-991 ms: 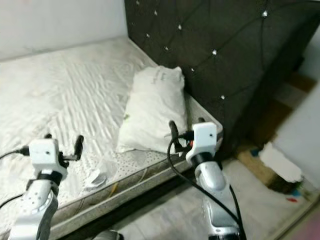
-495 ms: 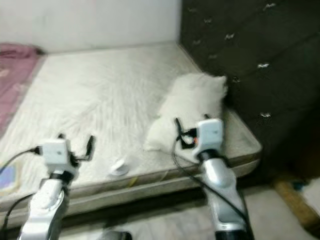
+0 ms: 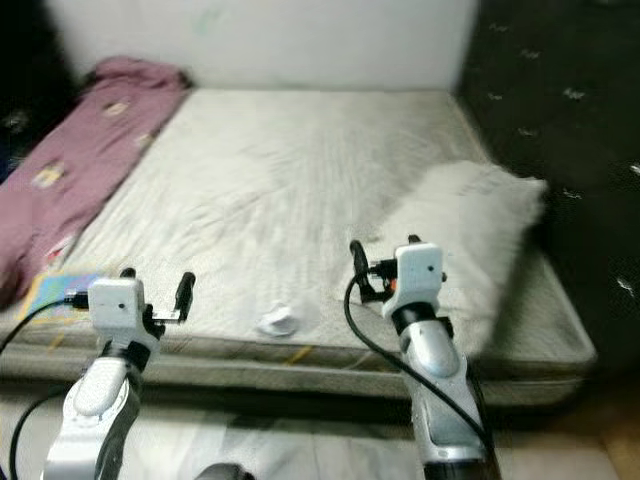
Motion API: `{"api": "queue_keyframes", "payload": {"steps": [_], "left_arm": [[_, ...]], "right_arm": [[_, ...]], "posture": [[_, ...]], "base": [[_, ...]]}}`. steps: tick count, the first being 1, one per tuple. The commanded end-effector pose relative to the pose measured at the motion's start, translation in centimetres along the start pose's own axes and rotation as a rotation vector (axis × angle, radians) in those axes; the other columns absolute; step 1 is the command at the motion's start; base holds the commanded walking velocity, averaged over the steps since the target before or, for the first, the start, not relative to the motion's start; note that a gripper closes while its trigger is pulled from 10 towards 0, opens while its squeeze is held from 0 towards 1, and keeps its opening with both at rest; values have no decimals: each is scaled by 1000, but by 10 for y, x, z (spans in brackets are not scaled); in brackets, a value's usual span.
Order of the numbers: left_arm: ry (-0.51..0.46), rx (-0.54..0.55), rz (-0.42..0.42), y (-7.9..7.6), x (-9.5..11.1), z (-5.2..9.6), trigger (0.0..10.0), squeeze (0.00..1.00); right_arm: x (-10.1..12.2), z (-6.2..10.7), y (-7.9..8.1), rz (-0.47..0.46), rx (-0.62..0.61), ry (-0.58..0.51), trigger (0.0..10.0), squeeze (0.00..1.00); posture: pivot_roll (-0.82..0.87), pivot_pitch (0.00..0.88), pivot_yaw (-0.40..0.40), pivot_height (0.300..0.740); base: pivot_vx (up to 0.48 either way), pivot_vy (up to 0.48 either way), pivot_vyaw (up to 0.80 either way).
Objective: Clean up the room
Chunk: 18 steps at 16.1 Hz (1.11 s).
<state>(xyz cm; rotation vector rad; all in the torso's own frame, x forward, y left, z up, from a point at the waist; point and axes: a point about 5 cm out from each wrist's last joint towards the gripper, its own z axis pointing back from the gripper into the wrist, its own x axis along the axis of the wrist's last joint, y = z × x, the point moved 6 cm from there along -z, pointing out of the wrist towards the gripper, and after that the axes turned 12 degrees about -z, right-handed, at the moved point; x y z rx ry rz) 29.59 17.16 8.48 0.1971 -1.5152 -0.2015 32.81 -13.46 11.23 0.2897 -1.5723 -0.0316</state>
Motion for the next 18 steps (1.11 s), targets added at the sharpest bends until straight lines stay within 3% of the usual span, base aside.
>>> {"api": "queue_keyframes", "payload": {"steps": [1, 6, 7, 10, 18], "left_arm": [[23, 11, 1, 5, -6, -1, 10000, 0], [-18, 21, -24, 5, 4, -8, 10000, 0], [-16, 29, -20, 6, 3, -8, 10000, 0], [-19, 33, -16, 6, 3, -8, 10000, 0], [-28, 14, 2, 4, 3, -11, 10000, 0]], "right_arm": [[4, -3, 5, -4, 7, -20, 10000, 0], [1, -6, 2, 0, -15, -10, 10000, 0], [-7, -6, -4, 57, -44, 32, 10000, 0], [-25, -5, -31, 90, -156, 119, 10000, 0], [-20, -6, -29, 59, -140, 84, 10000, 0]], "posture": [[59, 0, -20, 740], [61, 0, -23, 740], [60, 0, -24, 740], [64, 0, -25, 740], [59, 0, -23, 740]], "base": [[0, 0, 800], [0, 0, 160], [0, 0, 0], [0, 0, 0], [0, 0, -100]]}}
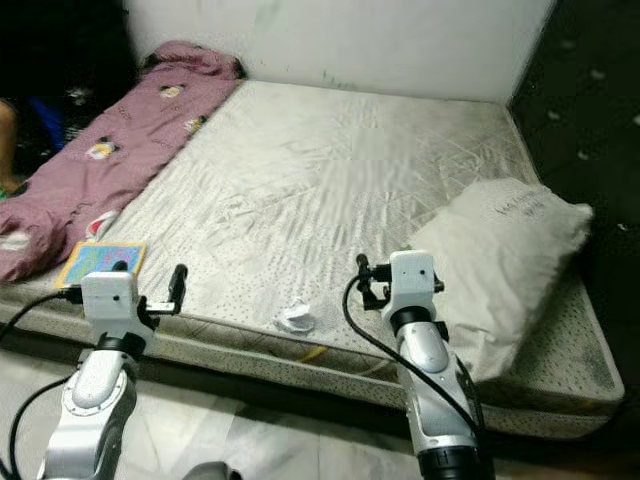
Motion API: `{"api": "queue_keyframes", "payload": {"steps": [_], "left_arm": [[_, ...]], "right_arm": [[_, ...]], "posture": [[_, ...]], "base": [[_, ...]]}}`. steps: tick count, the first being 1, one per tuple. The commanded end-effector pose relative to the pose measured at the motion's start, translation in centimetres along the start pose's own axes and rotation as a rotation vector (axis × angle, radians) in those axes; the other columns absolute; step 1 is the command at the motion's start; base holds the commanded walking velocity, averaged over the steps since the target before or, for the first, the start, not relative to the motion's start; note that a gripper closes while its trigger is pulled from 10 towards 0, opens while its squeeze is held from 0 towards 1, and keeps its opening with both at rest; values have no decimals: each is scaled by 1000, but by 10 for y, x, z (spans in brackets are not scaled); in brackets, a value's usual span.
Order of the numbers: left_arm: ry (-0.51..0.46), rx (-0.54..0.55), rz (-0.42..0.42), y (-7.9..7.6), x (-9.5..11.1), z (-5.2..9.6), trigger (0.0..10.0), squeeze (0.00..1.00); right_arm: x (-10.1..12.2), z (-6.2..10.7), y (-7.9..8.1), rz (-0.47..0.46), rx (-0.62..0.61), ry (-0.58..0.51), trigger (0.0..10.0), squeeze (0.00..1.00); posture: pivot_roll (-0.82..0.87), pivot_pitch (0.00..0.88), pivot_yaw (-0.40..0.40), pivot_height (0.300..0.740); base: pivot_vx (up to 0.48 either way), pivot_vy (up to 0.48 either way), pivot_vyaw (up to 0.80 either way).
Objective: Clean up the room
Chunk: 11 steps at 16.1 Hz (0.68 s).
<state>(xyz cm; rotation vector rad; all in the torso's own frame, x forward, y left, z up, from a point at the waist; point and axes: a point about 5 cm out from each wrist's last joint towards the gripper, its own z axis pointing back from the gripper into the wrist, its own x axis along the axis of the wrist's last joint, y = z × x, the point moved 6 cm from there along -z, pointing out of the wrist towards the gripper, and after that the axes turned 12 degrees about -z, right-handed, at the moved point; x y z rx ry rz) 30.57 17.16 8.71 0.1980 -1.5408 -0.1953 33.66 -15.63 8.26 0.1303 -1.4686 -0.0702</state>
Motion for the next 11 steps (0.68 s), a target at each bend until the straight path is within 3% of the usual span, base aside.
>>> {"api": "queue_keyframes", "payload": {"steps": [1, 11], "left_arm": [[-10, 1, 1, 2, 1, -1, 10000, 0], [-29, -19, 21, -2, 5, -3, 10000, 0]], "right_arm": [[5, -1, 0, -10, 2, -21, 10000, 0], [9, -3, 1, -17, 8, -33, 10000, 0]], "posture": [[59, 0, -23, 740], [52, 0, -25, 740]], "base": [[255, 0, 0], [433, 0, 0]]}}
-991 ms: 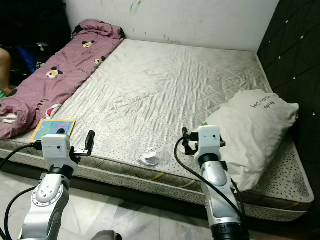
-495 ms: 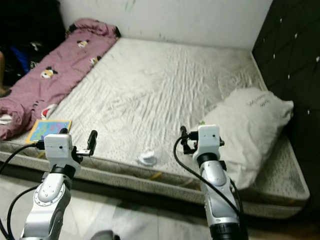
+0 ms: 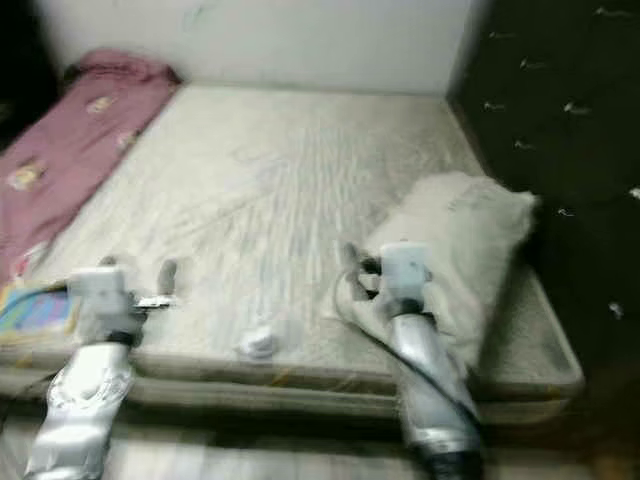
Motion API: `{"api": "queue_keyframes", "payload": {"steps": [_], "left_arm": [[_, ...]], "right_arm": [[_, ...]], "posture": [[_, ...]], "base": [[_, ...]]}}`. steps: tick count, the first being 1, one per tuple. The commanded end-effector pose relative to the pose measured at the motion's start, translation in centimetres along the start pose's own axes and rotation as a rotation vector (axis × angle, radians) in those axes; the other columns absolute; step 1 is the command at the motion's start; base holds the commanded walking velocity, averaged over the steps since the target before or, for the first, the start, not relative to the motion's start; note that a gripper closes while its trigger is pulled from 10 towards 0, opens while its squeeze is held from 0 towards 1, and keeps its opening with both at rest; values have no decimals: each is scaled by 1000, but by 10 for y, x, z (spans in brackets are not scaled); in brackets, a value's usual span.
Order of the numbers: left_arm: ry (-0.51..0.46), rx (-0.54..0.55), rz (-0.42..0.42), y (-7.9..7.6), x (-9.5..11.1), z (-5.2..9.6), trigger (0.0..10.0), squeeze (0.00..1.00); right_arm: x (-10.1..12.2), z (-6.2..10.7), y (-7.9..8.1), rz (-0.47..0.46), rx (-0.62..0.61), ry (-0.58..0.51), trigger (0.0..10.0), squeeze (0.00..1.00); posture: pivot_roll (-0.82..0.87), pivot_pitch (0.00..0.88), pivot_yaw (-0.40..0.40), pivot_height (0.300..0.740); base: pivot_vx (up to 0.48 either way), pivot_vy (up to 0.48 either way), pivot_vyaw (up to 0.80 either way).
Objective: Clean up the room
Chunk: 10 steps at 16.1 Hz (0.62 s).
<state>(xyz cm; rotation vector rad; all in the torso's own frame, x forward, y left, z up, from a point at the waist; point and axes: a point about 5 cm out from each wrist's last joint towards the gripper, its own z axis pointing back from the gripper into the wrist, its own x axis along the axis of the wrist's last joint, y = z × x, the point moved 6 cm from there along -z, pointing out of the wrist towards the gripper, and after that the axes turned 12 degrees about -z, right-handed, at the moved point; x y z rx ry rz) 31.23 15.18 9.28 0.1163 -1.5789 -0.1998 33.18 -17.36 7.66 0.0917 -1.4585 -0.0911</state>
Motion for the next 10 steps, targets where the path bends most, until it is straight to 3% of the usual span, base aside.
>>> {"api": "queue_keyframes", "payload": {"steps": [1, 3, 7, 8, 10], "left_arm": [[13, 30, -28, 16, -5, 4, 10000, 0], [13, 28, -24, 15, -5, 4, 10000, 0], [31, 21, -12, 13, -8, 2, 10000, 0], [31, 15, -7, 12, -8, 2, 10000, 0], [38, 19, 10, 13, -10, 2, 10000, 0]], "right_arm": [[14, -7, 19, -26, 47, -41, 10000, 0], [14, -7, 18, -24, 47, -41, 10000, 0], [14, -8, 18, -23, 48, -38, 10000, 0], [14, -8, 18, -24, 47, -38, 10000, 0], [13, -8, 18, -27, 46, -36, 10000, 0]], "posture": [[52, 0, -25, 740], [51, 0, -26, 740], [52, 0, -31, 740], [52, 0, -31, 740], [49, 0, -31, 740]], "base": [[454, 0, 0], [443, 0, 0], [0, 0, 0], [0, 442, 0], [0, 480, -800]]}}
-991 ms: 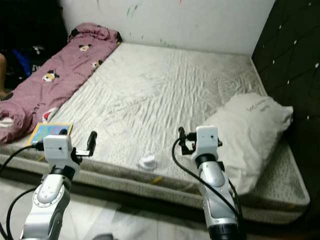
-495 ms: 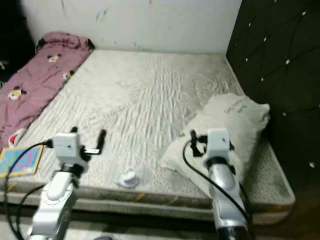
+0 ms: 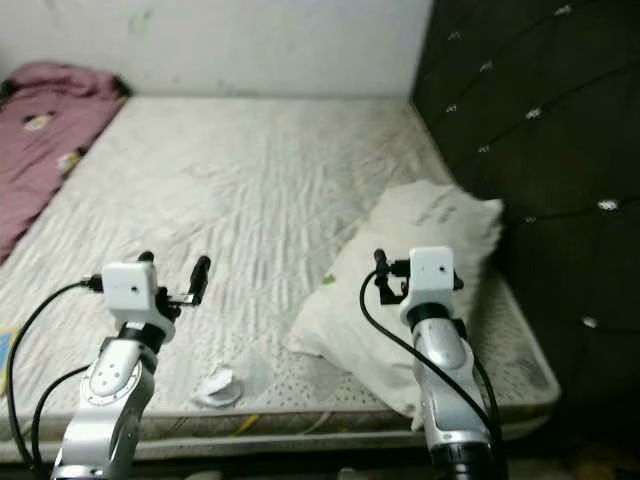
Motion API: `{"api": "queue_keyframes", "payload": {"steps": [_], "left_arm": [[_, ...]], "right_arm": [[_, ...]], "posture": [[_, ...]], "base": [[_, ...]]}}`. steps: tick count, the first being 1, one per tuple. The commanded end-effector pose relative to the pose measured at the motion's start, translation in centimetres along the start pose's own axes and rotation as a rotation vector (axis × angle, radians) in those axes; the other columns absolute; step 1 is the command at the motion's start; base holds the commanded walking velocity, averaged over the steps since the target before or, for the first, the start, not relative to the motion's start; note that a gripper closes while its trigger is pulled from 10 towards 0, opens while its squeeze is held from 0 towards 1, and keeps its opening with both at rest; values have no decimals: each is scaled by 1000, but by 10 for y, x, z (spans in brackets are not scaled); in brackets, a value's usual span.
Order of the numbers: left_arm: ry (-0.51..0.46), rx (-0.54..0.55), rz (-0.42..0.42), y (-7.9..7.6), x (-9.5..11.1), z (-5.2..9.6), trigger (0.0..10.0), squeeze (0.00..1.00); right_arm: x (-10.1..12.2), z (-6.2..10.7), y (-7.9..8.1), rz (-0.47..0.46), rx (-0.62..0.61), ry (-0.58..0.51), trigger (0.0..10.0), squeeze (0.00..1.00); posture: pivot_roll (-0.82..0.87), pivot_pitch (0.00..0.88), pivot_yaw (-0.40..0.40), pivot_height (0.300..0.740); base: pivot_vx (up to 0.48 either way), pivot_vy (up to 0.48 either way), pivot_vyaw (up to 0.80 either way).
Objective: Clean up the room
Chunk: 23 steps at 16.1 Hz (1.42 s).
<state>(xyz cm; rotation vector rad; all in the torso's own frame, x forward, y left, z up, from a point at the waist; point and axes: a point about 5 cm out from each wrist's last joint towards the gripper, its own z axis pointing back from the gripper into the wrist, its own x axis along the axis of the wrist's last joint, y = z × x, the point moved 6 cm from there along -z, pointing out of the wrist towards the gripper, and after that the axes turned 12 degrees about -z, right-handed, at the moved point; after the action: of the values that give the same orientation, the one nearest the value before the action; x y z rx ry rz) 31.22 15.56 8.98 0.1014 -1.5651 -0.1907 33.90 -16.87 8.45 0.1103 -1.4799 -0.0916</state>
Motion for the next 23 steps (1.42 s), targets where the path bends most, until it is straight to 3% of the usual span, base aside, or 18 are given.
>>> {"api": "queue_keyframes", "payload": {"steps": [1, 13, 15, 16, 19, 20, 21, 22, 23], "left_arm": [[28, 27, 4, 11, -7, 2, 10000, 0], [44, 77, 39, 20, -10, 3, 10000, 0], [61, 109, 2, 24, -13, 6, 10000, 0], [61, 144, -87, 31, -11, 7, 10000, 0], [134, 201, -118, 38, -13, 8, 10000, 0], [62, 114, -95, 28, -1, 8, 10000, 0], [62, 114, -95, 28, -1, 8, 10000, 0], [1, 93, -70, 25, 8, 11, 10000, 0], [12, 116, -106, 24, 7, 11, 10000, 0]], "right_arm": [[5, -2, 12, -14, 32, -14, 10000, 0], [-4, -1, 21, -20, 86, 21, 10000, 0], [-1, -1, 15, -36, 49, 1, 10000, 0], [0, -1, 12, -46, 31, -4, 10000, 0], [0, -2, 10, -71, -2, 10, 10000, 0], [4, 0, 11, -66, -3, -9, 10000, 0], [4, 0, 11, -66, -3, -9, 10000, 0], [7, 1, 14, -42, 10, -27, 10000, 0], [9, 1, 13, -6, -2, -34, 10000, 0]], "posture": [[50, 0, -30, 740], [55, 0, -29, 740], [50, 0, -18, 740], [48, 0, -12, 740], [49, 0, -4, 740], [52, 0, -3, 740], [52, 0, -3, 740], [44, 0, -3, 740], [43, 0, -4, 740]], "base": [[0, 480, 0], [0, 480, 0], [0, 480, 0], [0, 0, 0], [0, 0, 0], [0, 0, 0], [0, 0, 0], [0, 0, 0], [0, 0, 0]]}}
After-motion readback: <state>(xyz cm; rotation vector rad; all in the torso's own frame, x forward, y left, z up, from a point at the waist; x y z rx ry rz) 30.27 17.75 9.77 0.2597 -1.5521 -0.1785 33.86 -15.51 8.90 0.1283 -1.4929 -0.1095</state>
